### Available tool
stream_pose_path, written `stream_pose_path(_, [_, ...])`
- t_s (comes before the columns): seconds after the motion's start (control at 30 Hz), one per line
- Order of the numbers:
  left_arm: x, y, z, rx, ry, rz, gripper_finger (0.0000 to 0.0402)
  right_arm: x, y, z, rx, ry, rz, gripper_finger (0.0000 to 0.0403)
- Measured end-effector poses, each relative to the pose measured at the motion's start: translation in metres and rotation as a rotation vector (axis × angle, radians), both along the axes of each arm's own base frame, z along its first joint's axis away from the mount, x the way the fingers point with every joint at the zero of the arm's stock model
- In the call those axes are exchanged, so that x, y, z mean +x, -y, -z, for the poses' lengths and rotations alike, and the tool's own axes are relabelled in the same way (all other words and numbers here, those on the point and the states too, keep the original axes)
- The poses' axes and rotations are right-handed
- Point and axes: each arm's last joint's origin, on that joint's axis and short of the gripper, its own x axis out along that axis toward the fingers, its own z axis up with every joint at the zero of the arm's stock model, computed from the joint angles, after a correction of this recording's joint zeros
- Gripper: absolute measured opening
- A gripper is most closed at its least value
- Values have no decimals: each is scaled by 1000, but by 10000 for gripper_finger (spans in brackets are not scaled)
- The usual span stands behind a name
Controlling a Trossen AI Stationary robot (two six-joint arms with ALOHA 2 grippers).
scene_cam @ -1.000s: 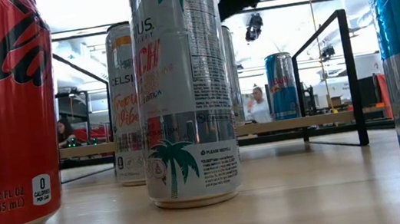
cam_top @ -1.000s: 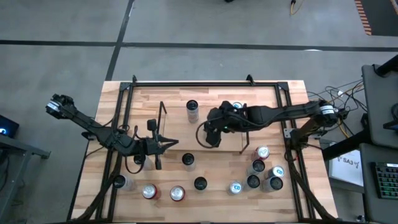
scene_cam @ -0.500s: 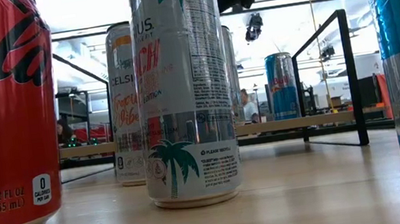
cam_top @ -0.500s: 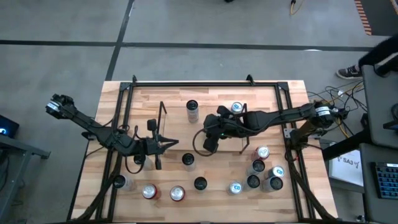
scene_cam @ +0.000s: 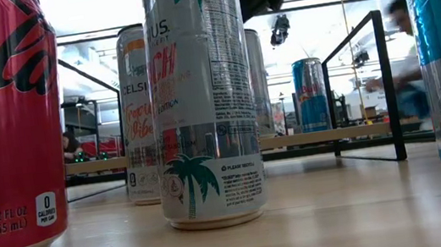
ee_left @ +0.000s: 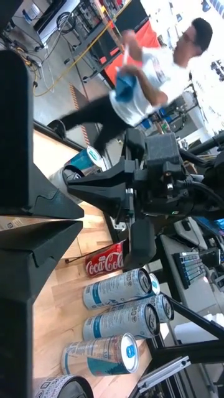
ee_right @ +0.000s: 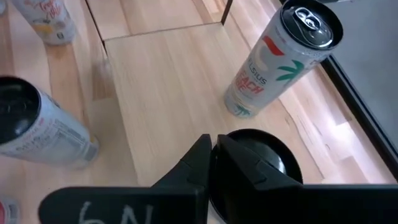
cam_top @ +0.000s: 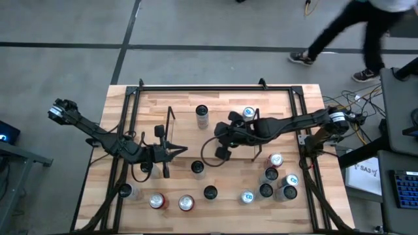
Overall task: Place canned beverage on shelf
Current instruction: Put the right white and yellow soda can on the shelf
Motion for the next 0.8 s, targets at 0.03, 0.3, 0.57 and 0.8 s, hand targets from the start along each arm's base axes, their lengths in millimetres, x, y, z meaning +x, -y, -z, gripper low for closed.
stream_pose_path(0.03, [0, 0, 0, 0, 0, 0, 0, -1, 0, -1, -3, -5, -3, 18])
stream_pose_path(0.3, [0, 0, 0, 0, 0, 0, 0, -8, 1, 0, -5, -58, 14, 17])
stream_pose_path(0.57, [0, 0, 0, -1, 0, 0, 0, -12, 4, 2, -60, -97, 52, 17])
stream_pose_path(0.8, [0, 0, 0, -1, 0, 0, 0, -13, 9, 3, -80, -116, 77, 17])
